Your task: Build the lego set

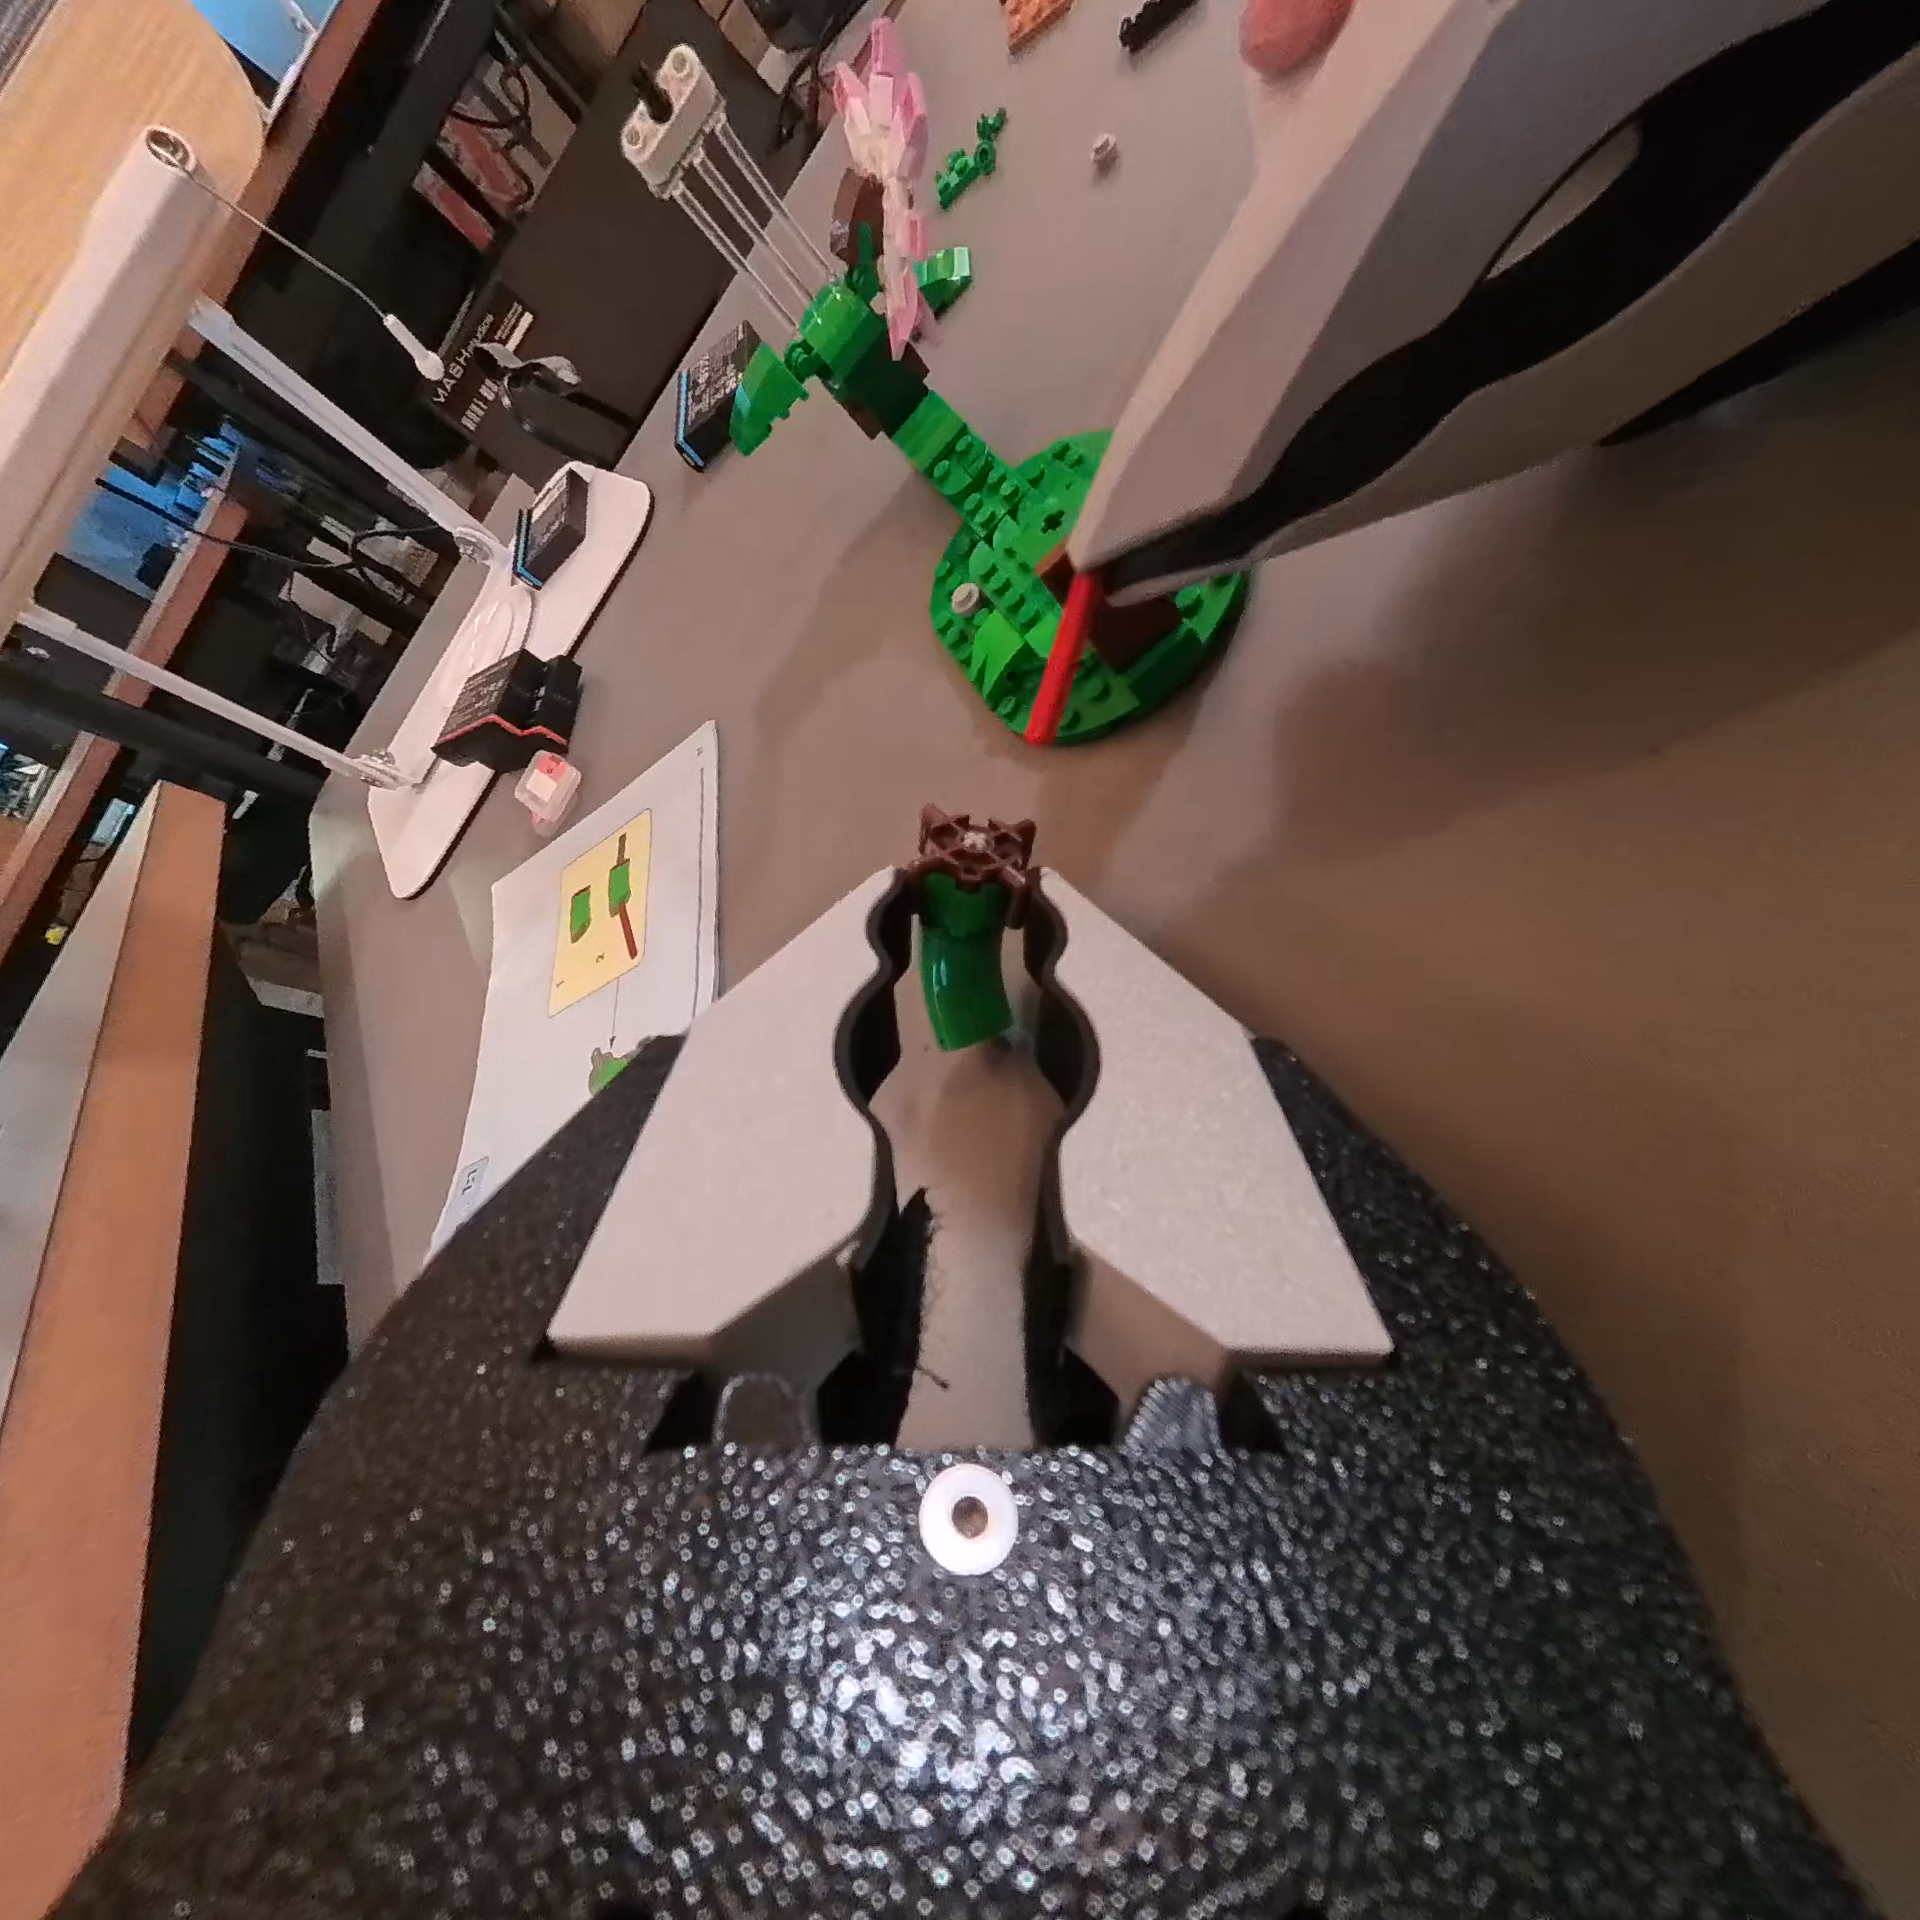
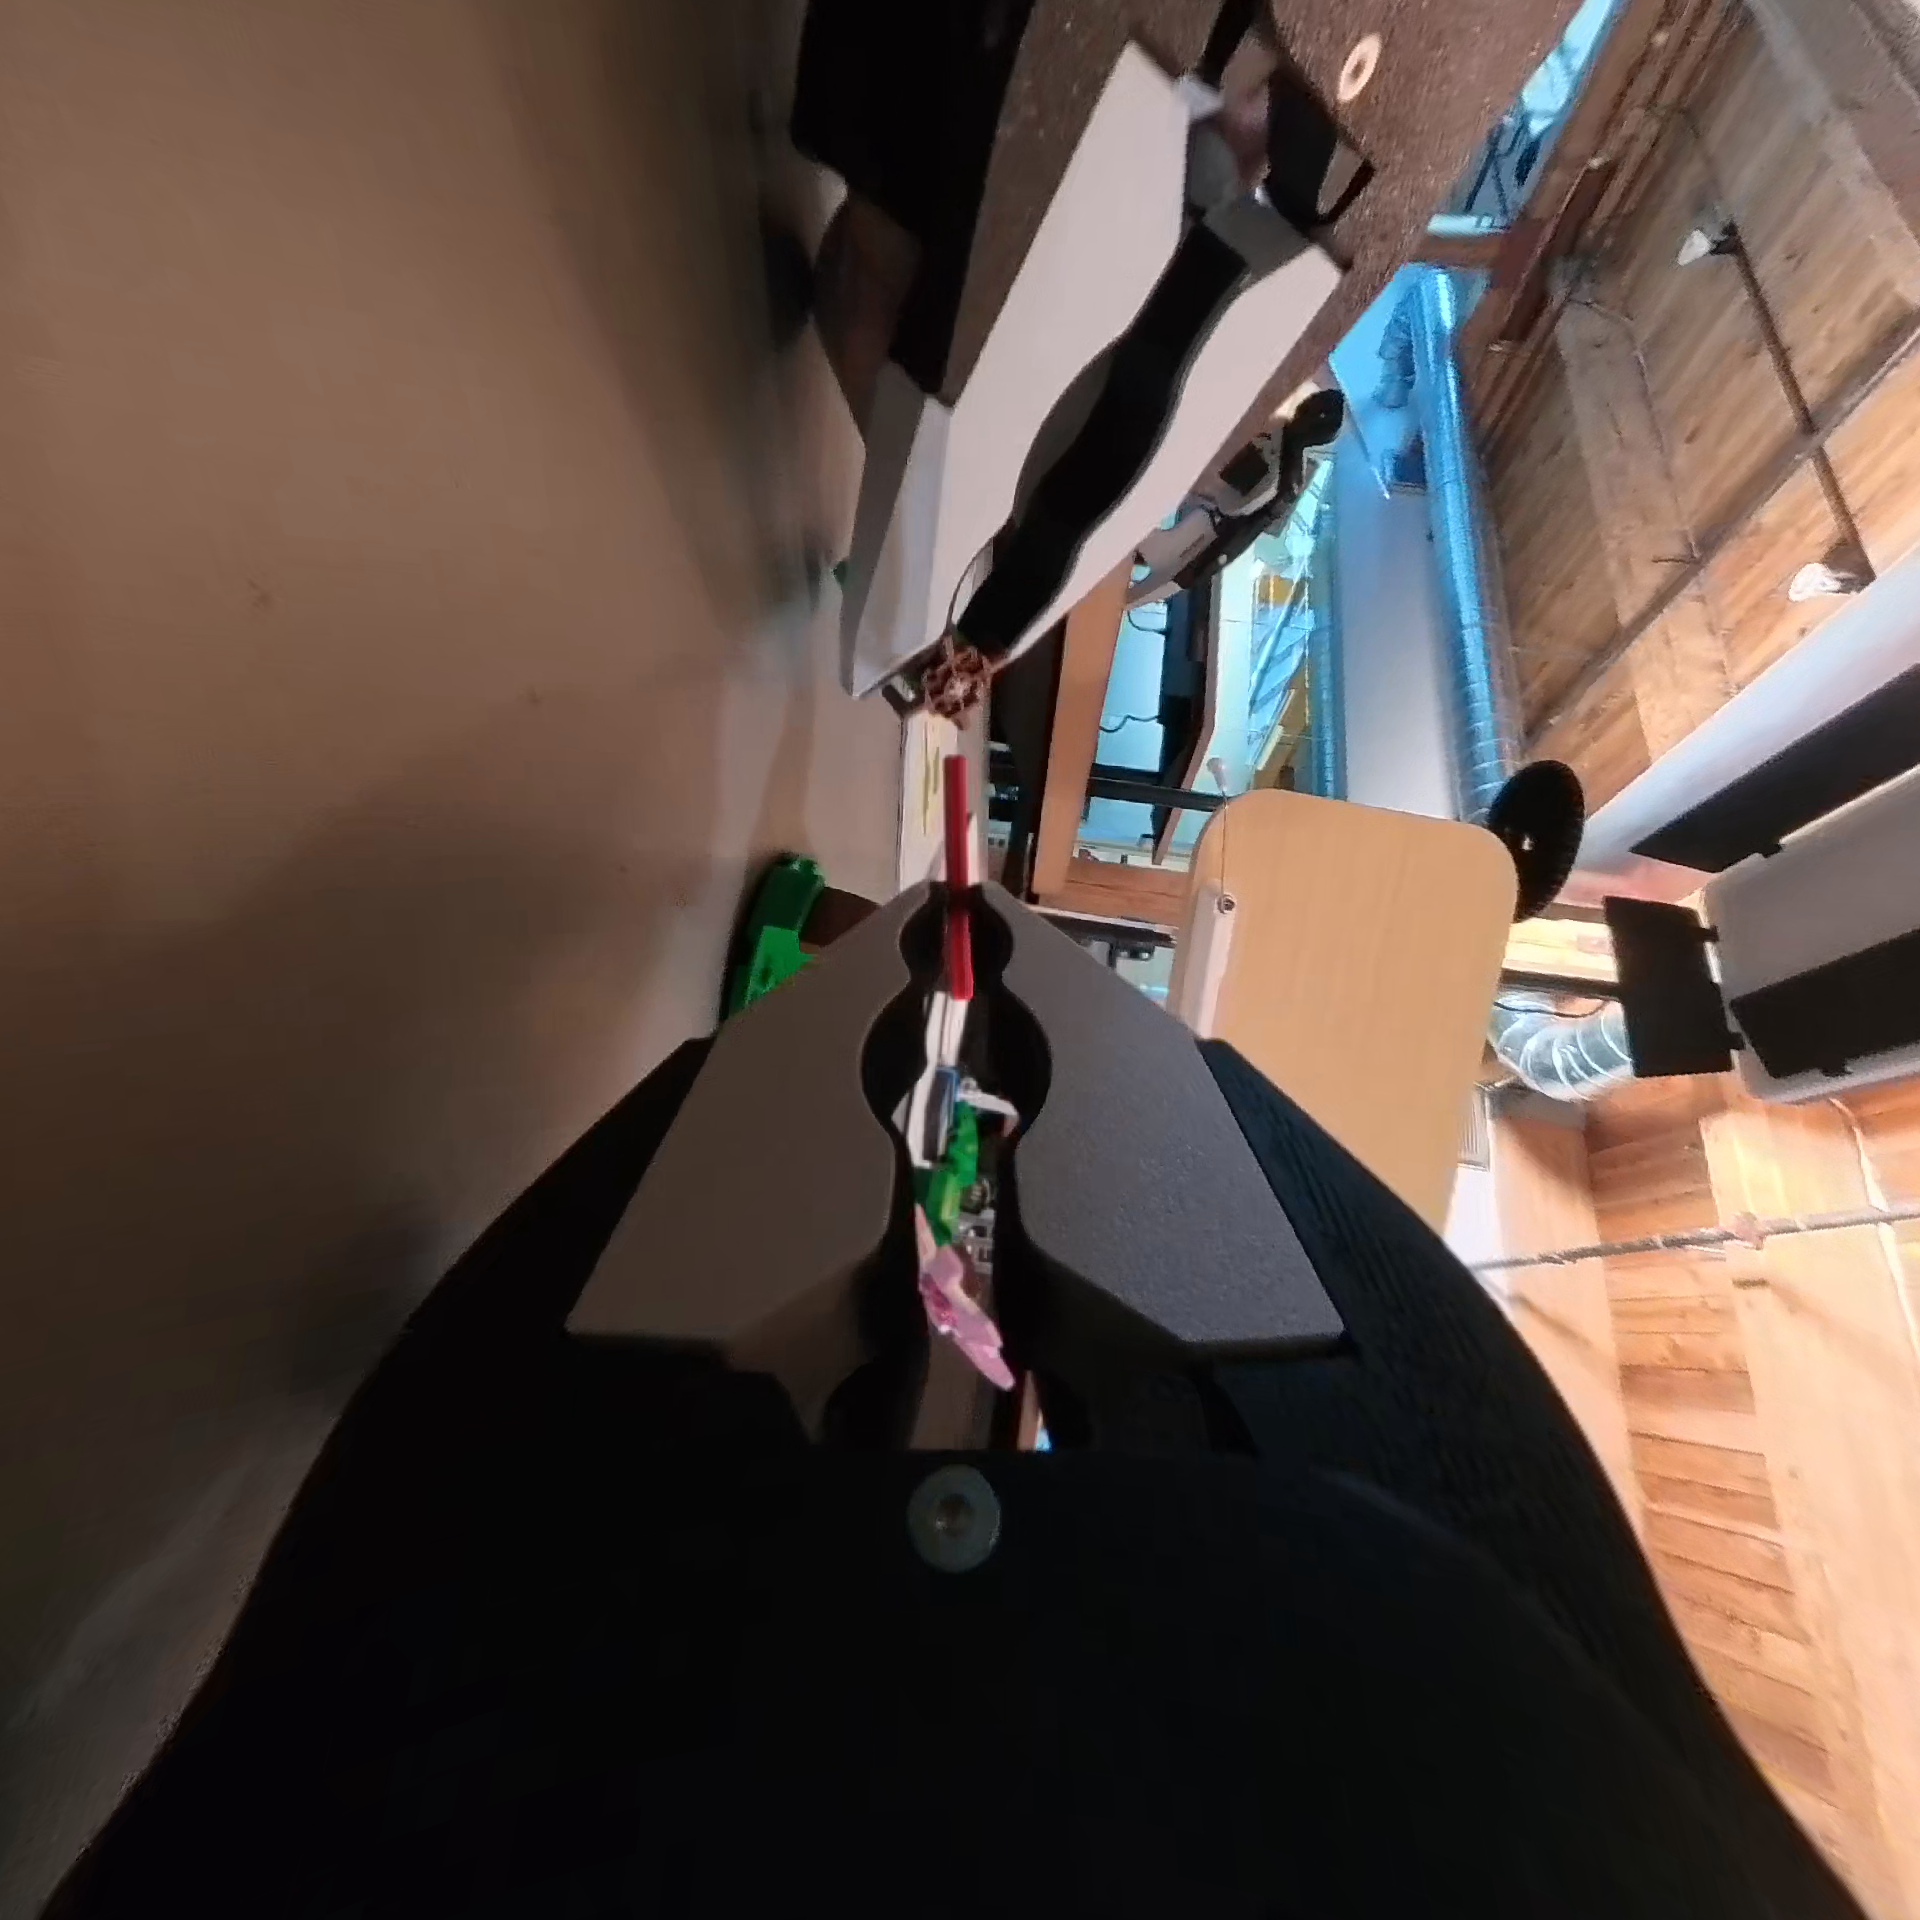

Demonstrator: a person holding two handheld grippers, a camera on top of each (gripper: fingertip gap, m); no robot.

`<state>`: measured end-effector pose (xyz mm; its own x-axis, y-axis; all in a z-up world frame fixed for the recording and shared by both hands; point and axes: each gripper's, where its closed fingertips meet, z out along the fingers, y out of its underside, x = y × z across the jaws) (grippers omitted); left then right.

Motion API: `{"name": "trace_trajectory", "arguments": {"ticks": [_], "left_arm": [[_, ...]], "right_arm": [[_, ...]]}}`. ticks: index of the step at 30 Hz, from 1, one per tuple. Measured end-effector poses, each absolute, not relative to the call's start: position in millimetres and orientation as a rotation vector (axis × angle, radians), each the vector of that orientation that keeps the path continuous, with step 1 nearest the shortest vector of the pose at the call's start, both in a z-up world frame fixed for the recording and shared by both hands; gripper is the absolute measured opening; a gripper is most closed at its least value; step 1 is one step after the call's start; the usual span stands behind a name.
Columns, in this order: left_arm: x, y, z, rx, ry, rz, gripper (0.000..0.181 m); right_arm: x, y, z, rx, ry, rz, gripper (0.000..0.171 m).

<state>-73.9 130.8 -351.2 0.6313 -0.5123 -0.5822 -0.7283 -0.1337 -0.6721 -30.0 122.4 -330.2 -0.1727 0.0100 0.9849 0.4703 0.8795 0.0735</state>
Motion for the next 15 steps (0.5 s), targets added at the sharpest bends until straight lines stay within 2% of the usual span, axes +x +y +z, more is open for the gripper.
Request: {"name": "trace_trajectory", "arguments": {"ticks": [15], "left_arm": [[-71.6, 129.9, -351.2, -1.8, 1.006, 0.225, 0.019]], "right_arm": [[-33.2, 122.6, -331.2, -0.366, -1.708, -0.447, 0.001]]}}
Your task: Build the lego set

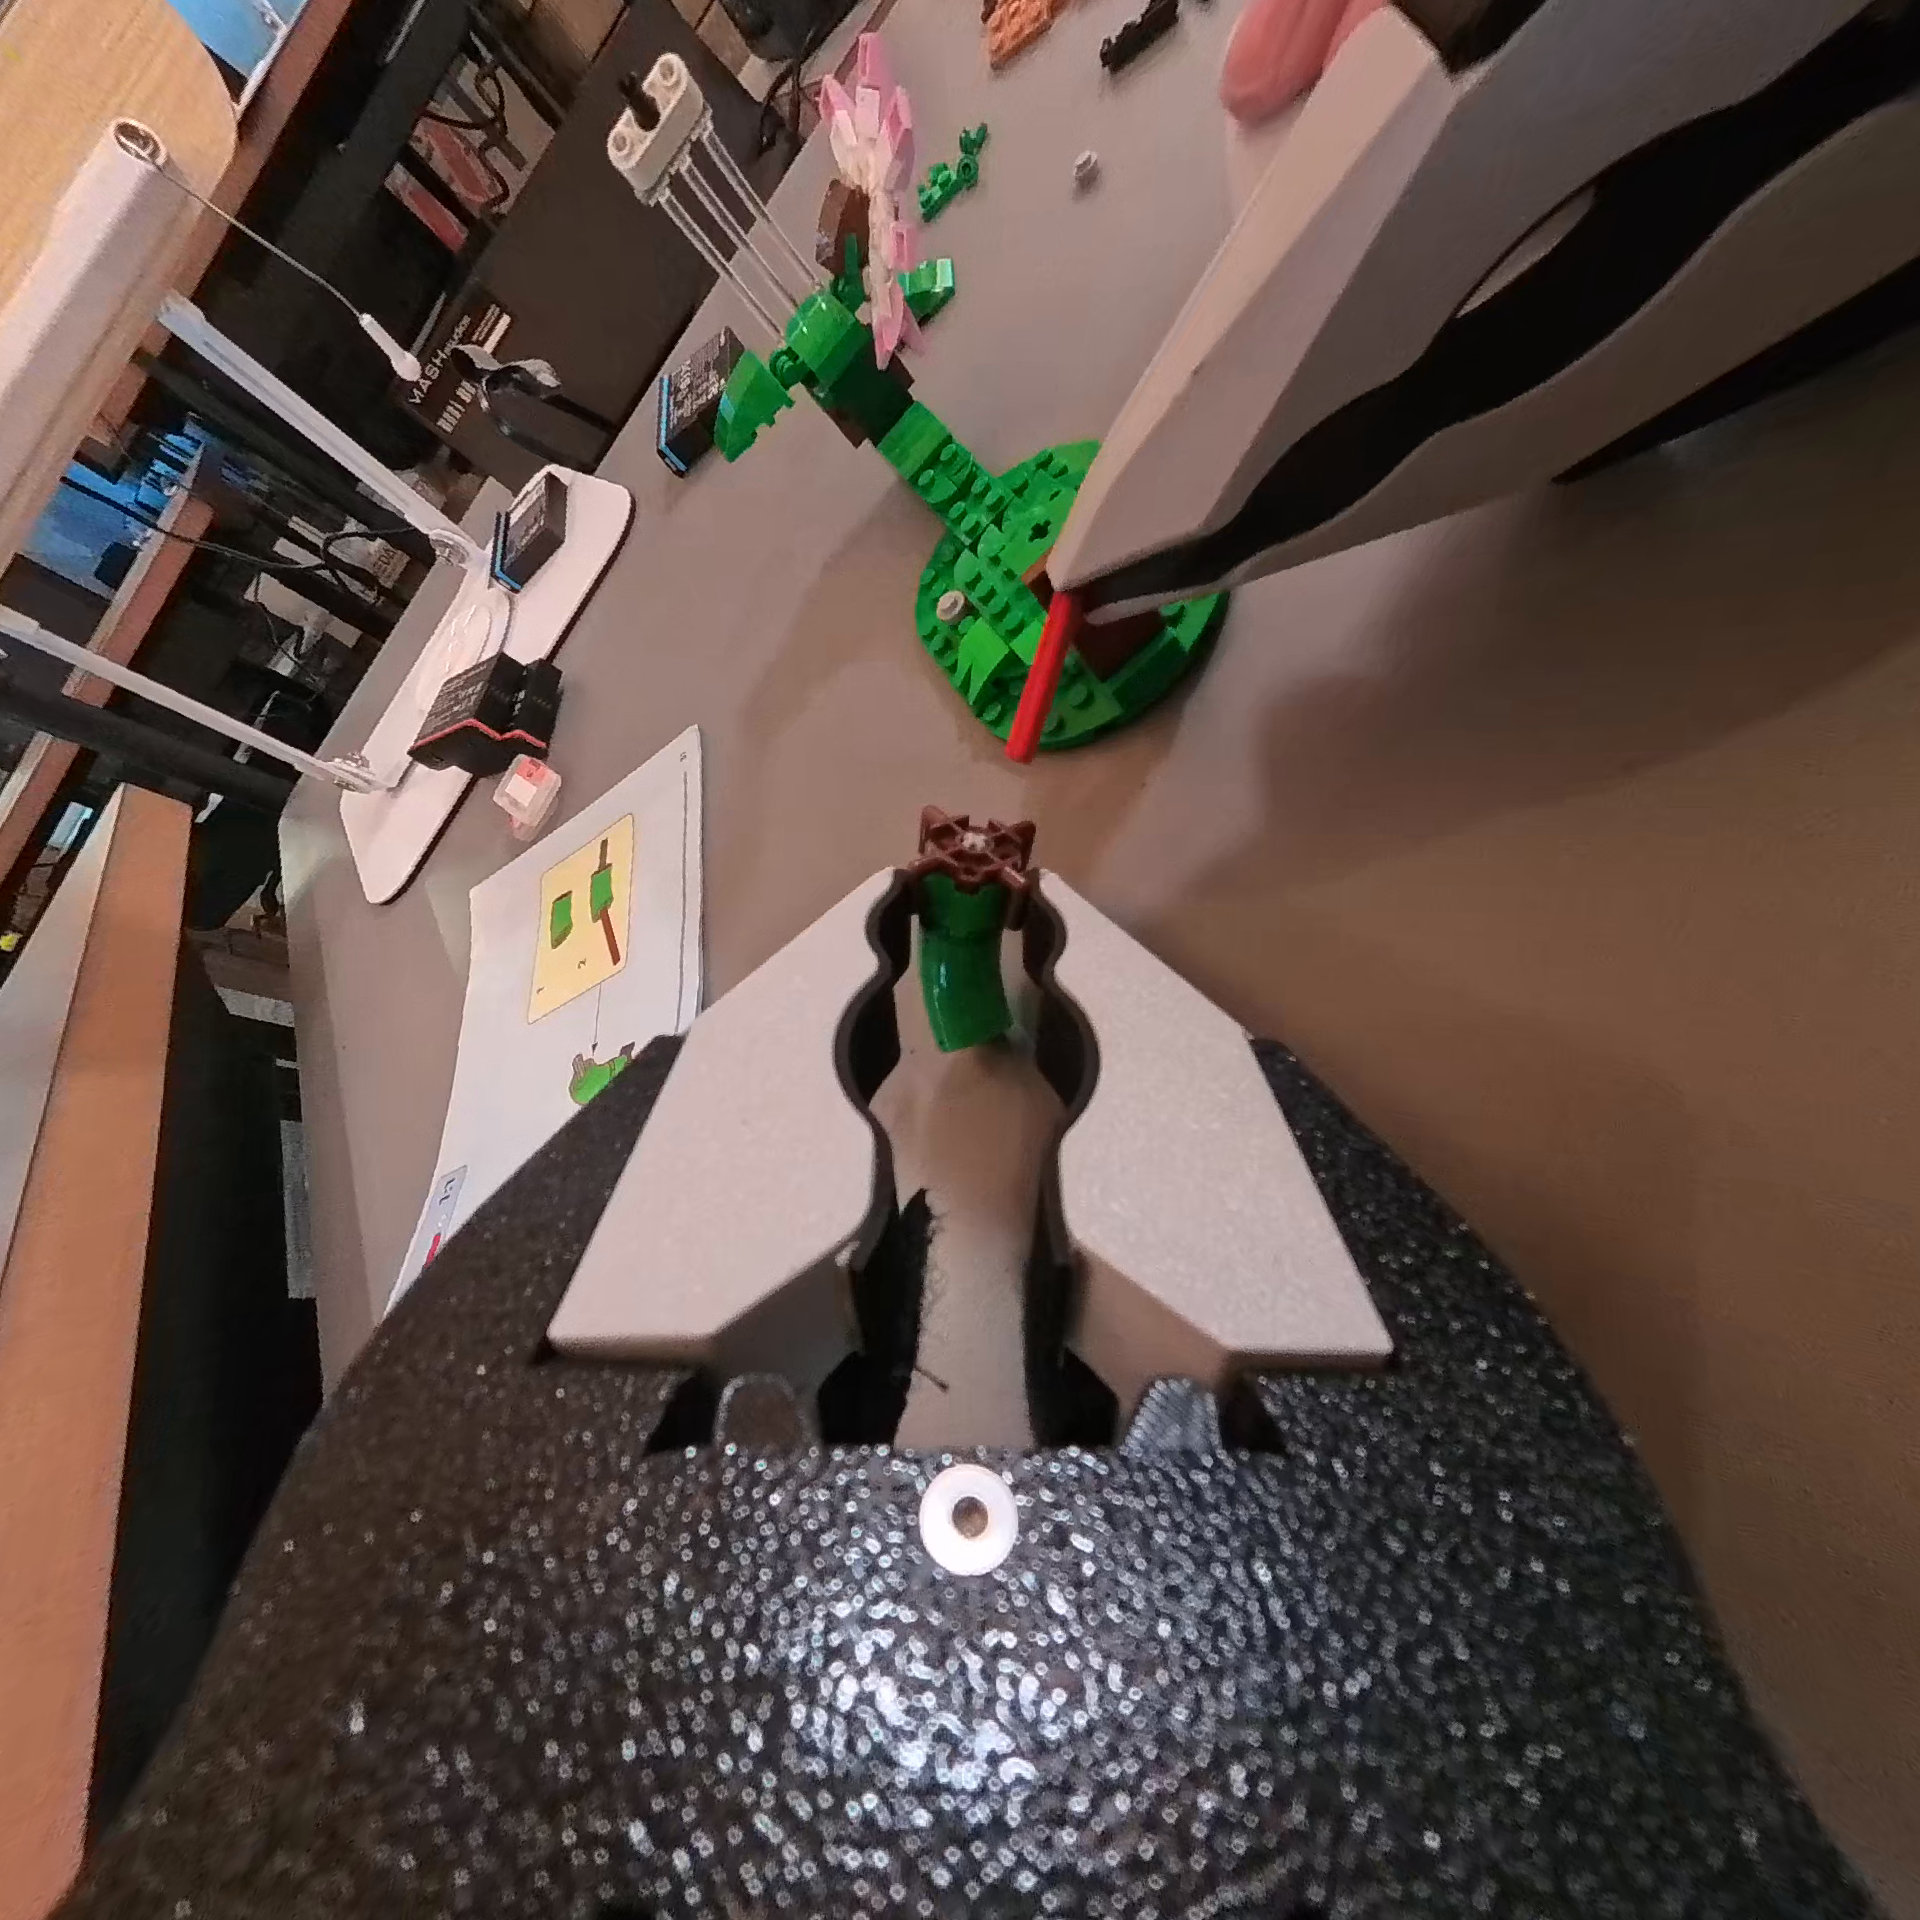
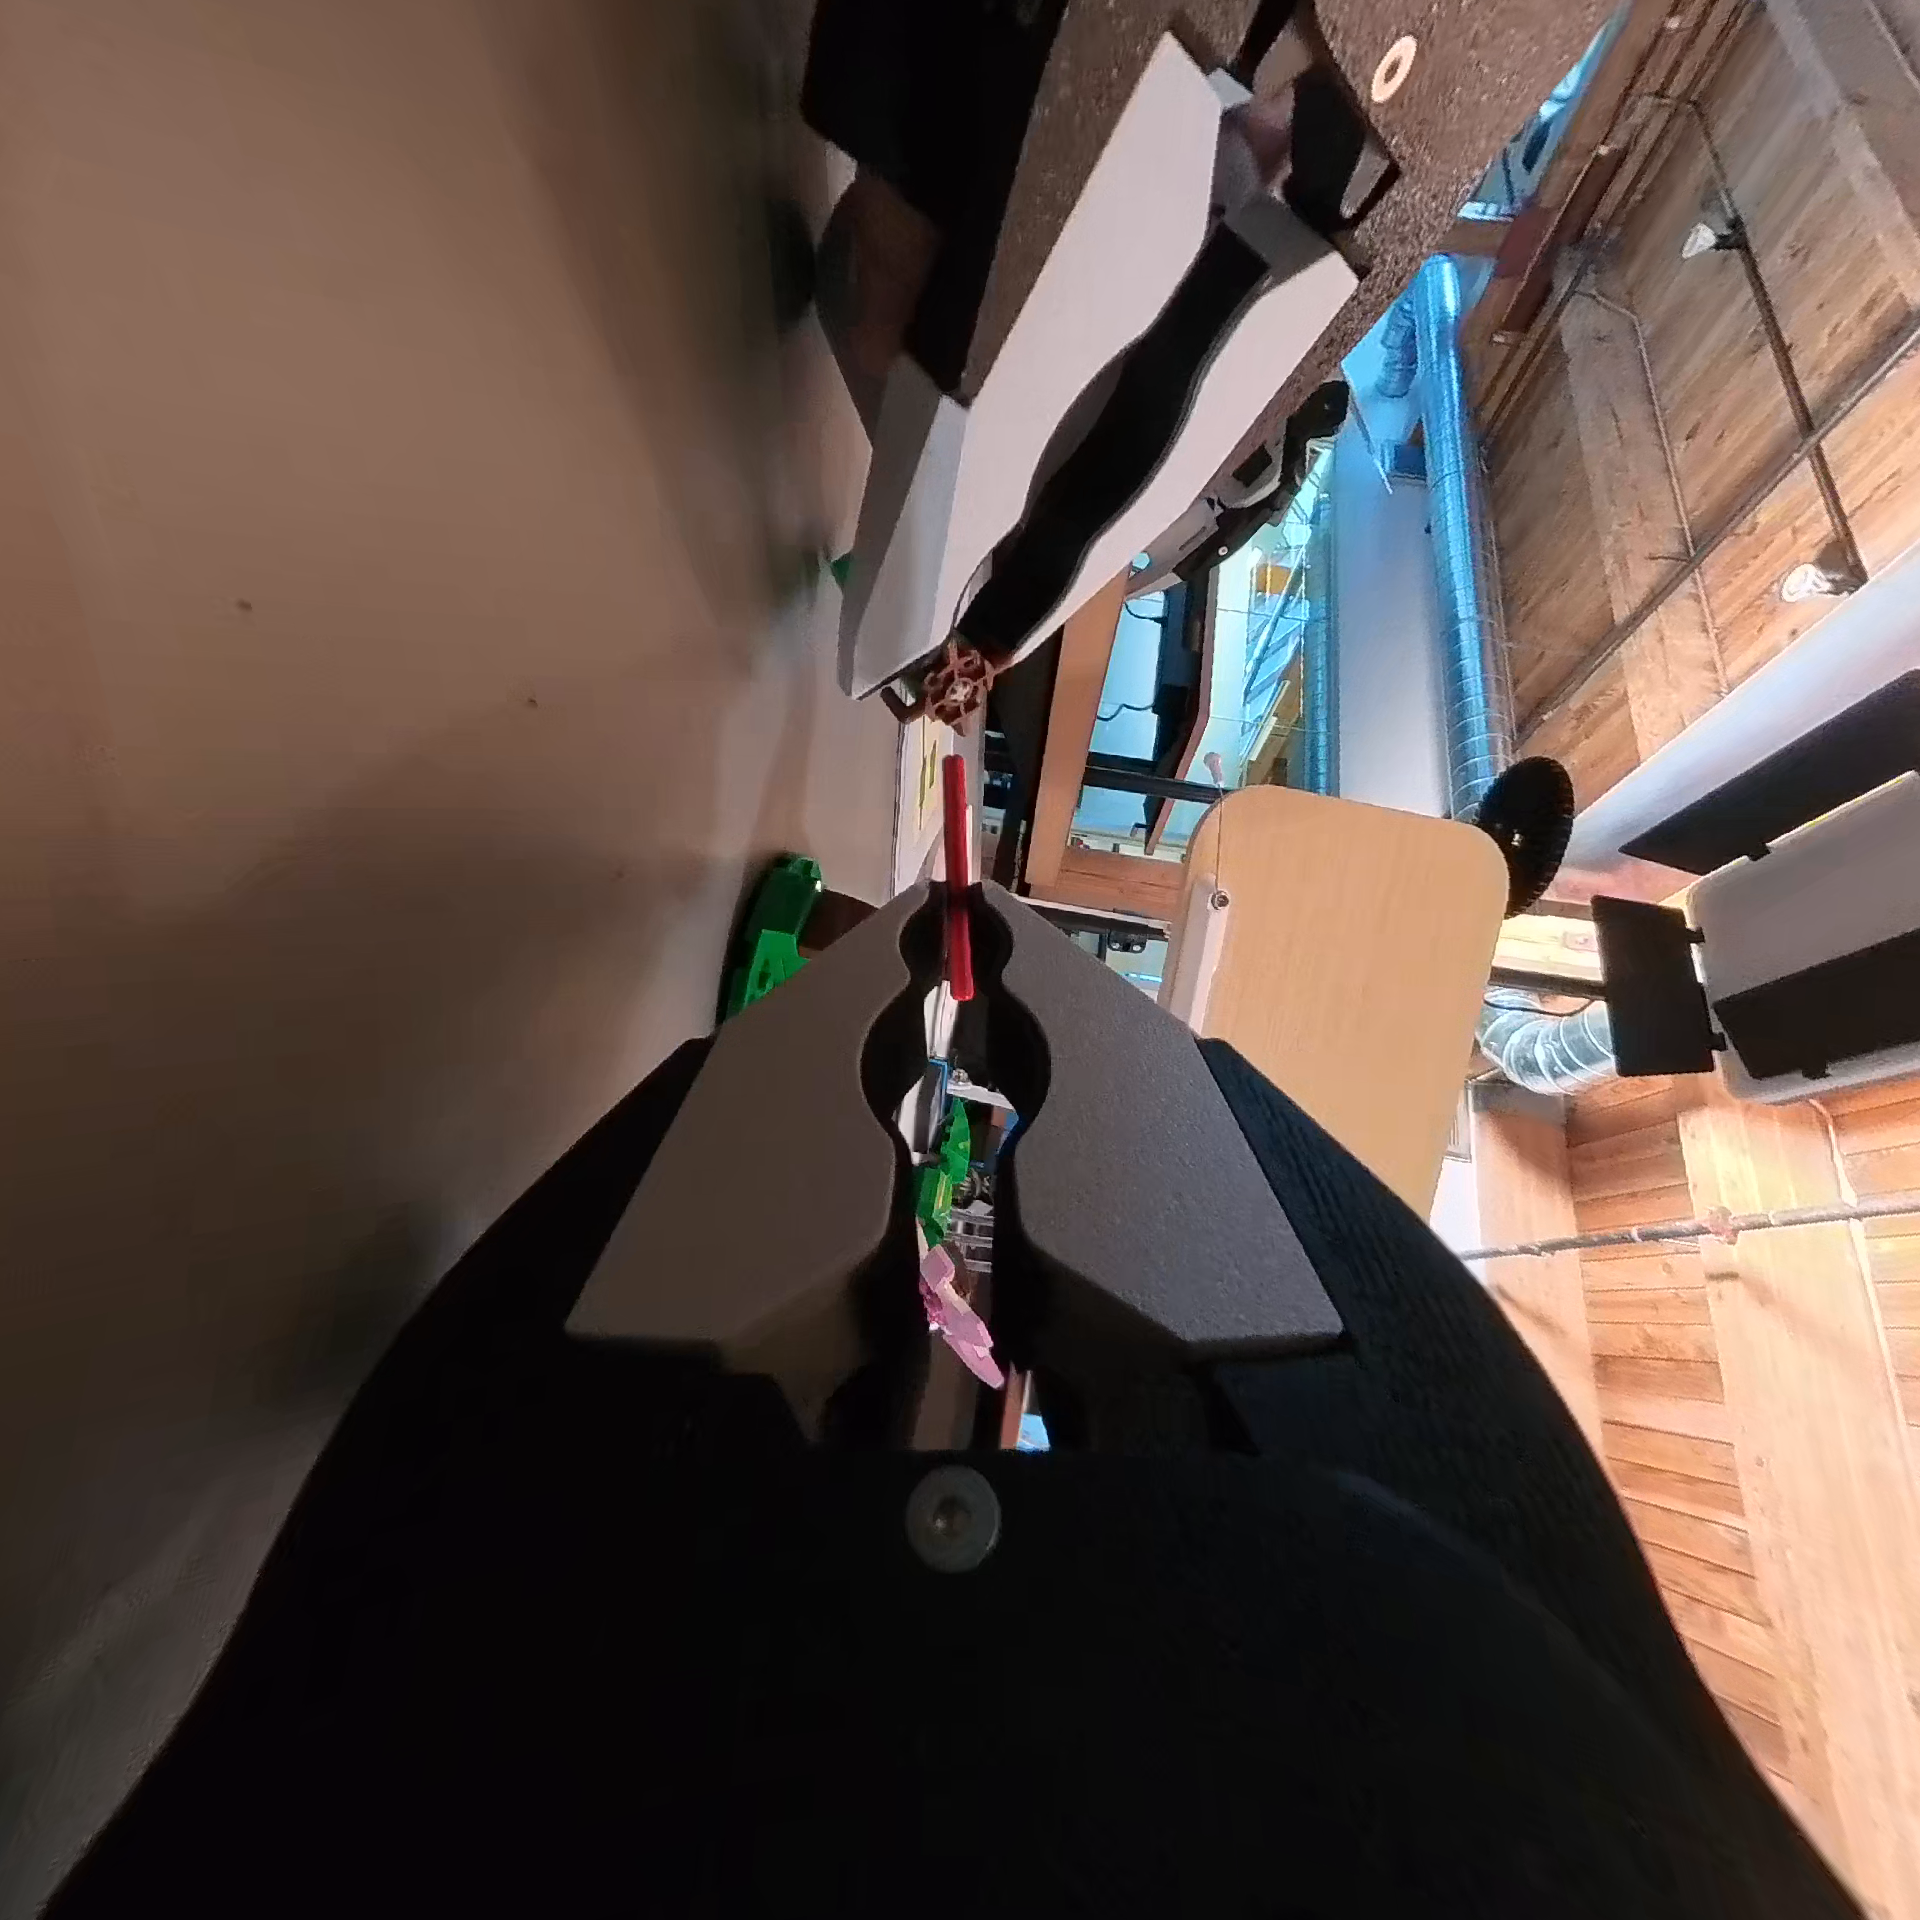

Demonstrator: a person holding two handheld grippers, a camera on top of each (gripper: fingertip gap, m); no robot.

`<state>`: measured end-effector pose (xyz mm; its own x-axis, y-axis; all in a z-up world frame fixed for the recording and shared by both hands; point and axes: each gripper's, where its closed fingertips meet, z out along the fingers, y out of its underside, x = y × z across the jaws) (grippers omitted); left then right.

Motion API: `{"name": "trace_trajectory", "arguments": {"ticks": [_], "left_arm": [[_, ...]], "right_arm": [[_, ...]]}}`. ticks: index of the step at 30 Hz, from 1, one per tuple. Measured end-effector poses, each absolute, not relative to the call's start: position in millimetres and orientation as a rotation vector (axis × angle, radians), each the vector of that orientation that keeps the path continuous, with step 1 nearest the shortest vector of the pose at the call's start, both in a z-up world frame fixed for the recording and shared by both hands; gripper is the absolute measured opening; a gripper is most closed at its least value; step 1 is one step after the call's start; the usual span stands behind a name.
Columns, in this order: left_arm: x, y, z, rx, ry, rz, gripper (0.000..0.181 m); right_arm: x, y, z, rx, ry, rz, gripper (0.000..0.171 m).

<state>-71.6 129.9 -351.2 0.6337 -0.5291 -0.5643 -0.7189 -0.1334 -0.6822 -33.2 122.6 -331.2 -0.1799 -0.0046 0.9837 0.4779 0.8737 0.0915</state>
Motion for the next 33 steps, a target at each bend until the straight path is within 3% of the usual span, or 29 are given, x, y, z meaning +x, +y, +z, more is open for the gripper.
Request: {"name": "trace_trajectory", "arguments": {"ticks": [17, 27, 33], "left_arm": [[-68, 127, -350, -1.744, 1.071, 0.306, 0.019], [-64, 113, -350, -1.702, 1.11, 0.597, 0.019], [-65, 116, -350, -1.734, 1.063, 0.512, 0.019]], "right_arm": [[-34, 125, -334, -0.399, -1.725, -0.431, 0.002], [-35, 113, -329, -0.353, -1.704, -0.411, 0.002], [-34, 109, -327, -0.337, -1.7, -0.409, 0.002]]}}
